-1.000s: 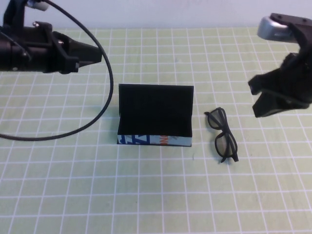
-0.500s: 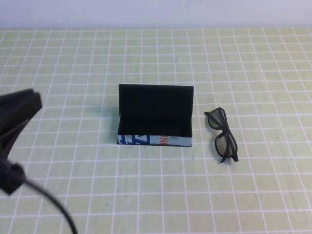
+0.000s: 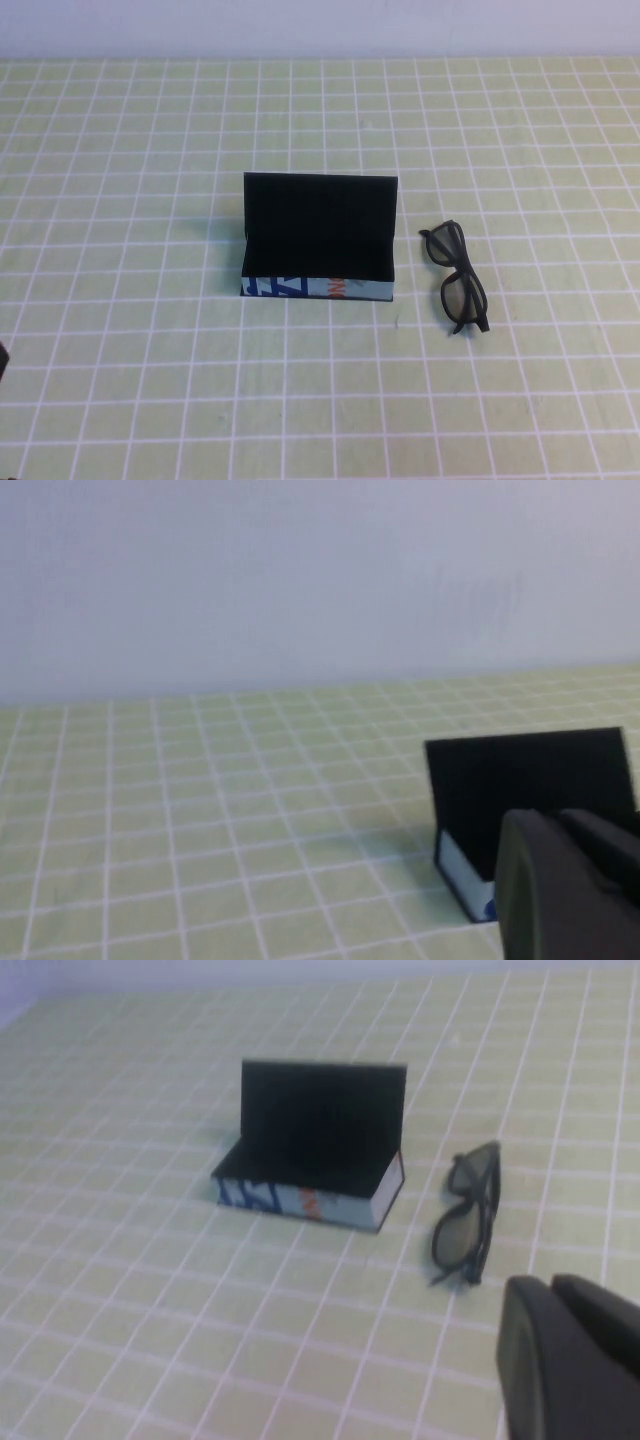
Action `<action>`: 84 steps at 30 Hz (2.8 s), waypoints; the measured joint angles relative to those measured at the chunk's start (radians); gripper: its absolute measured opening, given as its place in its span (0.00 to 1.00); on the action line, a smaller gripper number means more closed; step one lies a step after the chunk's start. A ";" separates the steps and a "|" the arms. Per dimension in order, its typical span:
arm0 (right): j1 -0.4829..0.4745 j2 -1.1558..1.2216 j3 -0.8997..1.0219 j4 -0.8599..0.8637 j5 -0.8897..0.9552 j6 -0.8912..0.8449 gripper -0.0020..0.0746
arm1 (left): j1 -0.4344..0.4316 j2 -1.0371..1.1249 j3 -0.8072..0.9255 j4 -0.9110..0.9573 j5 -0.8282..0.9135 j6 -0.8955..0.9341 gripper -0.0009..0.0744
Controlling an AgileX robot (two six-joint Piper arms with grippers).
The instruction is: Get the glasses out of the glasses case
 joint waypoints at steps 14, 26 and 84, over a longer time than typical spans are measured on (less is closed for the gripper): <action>0.000 0.000 0.283 -0.007 -0.538 -0.002 0.01 | 0.000 -0.001 0.225 -0.076 -0.298 0.012 0.01; 0.000 0.000 0.321 -0.007 -0.524 -0.002 0.00 | 0.000 0.001 0.225 -0.076 -0.290 0.013 0.01; -0.269 -0.120 0.541 -0.181 -0.466 -0.002 0.00 | 0.000 0.001 0.213 0.695 -0.315 -0.656 0.01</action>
